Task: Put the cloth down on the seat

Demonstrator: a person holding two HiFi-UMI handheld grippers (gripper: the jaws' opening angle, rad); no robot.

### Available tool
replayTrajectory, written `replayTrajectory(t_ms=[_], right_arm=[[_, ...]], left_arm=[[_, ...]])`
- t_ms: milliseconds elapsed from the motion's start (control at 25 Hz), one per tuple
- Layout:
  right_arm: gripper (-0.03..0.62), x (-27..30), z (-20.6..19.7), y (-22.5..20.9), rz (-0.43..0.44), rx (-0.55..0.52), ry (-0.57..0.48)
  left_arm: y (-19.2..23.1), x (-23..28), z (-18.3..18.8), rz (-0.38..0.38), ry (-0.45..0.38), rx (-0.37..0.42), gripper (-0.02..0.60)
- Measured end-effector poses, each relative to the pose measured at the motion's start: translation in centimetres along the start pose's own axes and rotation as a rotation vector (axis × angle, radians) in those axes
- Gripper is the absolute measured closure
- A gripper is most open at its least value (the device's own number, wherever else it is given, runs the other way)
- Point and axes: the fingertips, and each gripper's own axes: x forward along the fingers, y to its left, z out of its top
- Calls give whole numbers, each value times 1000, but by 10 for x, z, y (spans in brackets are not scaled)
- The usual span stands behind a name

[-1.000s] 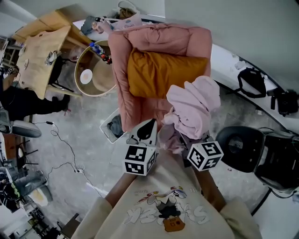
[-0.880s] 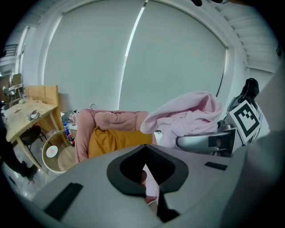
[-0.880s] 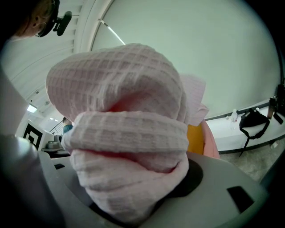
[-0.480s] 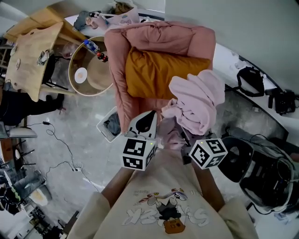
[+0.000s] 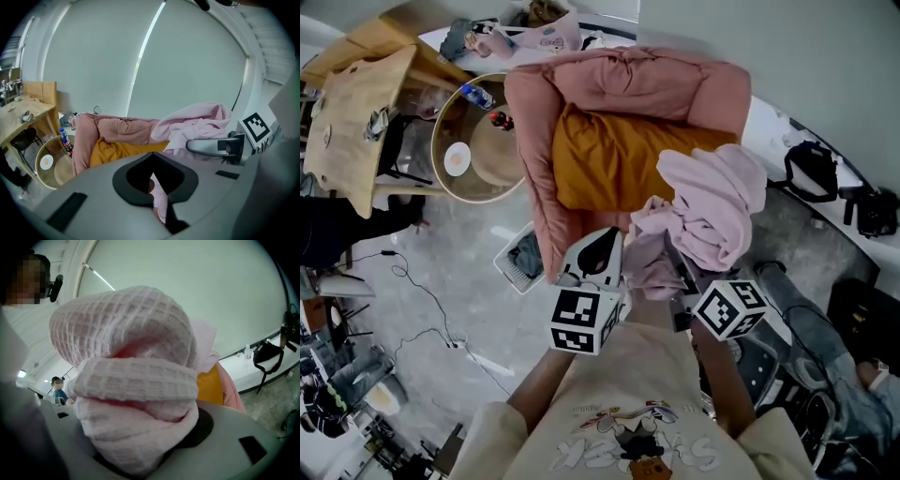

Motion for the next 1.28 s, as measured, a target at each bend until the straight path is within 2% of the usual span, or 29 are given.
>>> replayTrajectory(t_ms=[920, 1160, 1280], right_arm=[[279, 124, 24, -58, -93, 304, -59], [279, 157, 38, -63, -47, 422, -100], [279, 171, 41, -75, -78, 455, -103]], left_arm=[[70, 90, 2, -22, 64, -38, 577], [79, 109, 4, -28, 78, -35, 577], [82, 120, 4, -27, 83, -39, 577]])
